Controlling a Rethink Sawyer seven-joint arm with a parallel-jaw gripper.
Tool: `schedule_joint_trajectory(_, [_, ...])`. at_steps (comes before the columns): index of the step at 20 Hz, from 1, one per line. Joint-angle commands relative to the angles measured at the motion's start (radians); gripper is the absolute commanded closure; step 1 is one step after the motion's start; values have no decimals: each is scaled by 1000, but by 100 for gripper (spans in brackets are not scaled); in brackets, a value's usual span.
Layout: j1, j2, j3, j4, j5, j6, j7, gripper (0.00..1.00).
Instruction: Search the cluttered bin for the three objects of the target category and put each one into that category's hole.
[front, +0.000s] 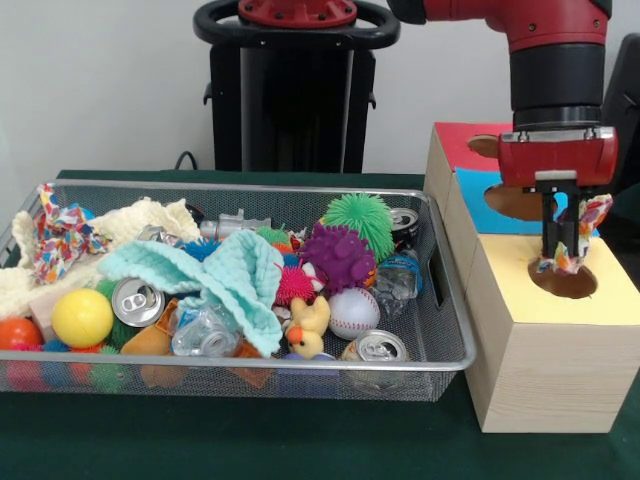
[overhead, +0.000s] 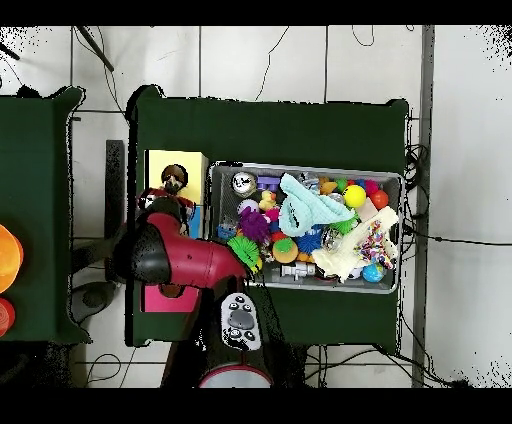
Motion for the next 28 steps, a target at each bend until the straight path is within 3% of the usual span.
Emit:
schedule_joint_trajectory(1, [16,90,-59,-54,62,38,159,100])
schedule_joint_trajectory(15, [97,146,-155,-113,127,49,154,100])
schedule_joint_trajectory(16, [93,146,-150,-114,114,36,156,0])
schedule_joint_trajectory(28, [94,154,-156,-123,118,71,164,0])
